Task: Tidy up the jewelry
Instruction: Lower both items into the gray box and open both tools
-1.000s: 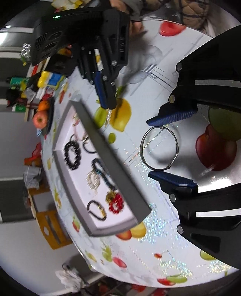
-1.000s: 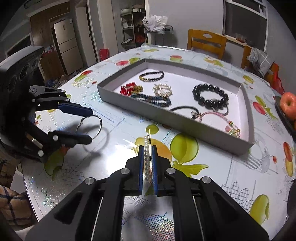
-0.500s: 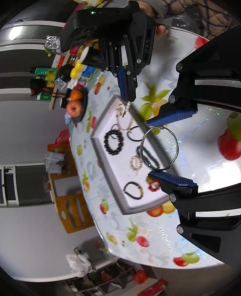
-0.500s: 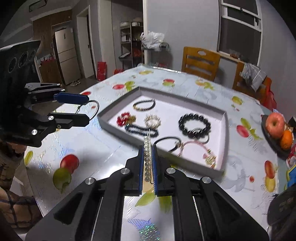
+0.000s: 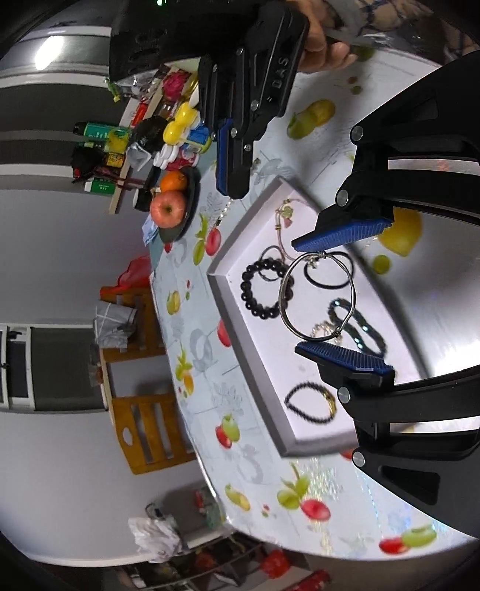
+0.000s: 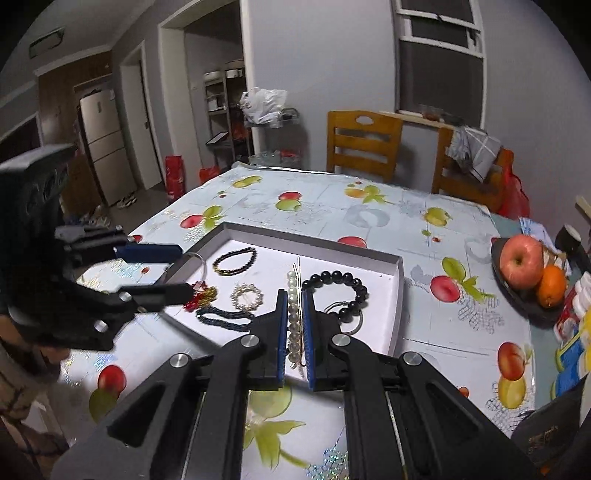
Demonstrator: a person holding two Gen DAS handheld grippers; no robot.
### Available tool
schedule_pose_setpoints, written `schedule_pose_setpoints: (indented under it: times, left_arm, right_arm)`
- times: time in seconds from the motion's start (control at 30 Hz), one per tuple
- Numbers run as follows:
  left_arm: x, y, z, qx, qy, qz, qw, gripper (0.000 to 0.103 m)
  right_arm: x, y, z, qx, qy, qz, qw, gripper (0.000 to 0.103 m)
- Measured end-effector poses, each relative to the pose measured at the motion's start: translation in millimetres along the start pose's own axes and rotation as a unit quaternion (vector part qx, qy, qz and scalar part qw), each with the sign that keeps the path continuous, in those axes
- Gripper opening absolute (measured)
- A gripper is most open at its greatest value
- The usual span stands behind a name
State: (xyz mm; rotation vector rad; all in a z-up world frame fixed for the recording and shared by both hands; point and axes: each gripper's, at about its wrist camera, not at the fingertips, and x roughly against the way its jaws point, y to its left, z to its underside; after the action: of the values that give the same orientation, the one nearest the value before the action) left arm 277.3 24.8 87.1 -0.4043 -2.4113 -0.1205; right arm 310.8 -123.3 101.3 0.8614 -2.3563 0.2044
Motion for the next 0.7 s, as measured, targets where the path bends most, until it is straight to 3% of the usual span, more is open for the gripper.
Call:
schedule_pose_setpoints:
  times: [0.33,0.7]
  left_arm:
    - [-69.1,0.3,11.4,0.035,0.029,0.002,0.9989,0.051]
    - [-94.4,0.6,19.6,0.03,0.046,-0.019,0.9983,0.052]
  right_arm:
    - [-46.5,-30.1,27.1,-0.047,0.039,0.004,0.998,0.008]
    - [-78.6,-38.6,42.5,-0.061,0.063,0.01,0.996,0.008]
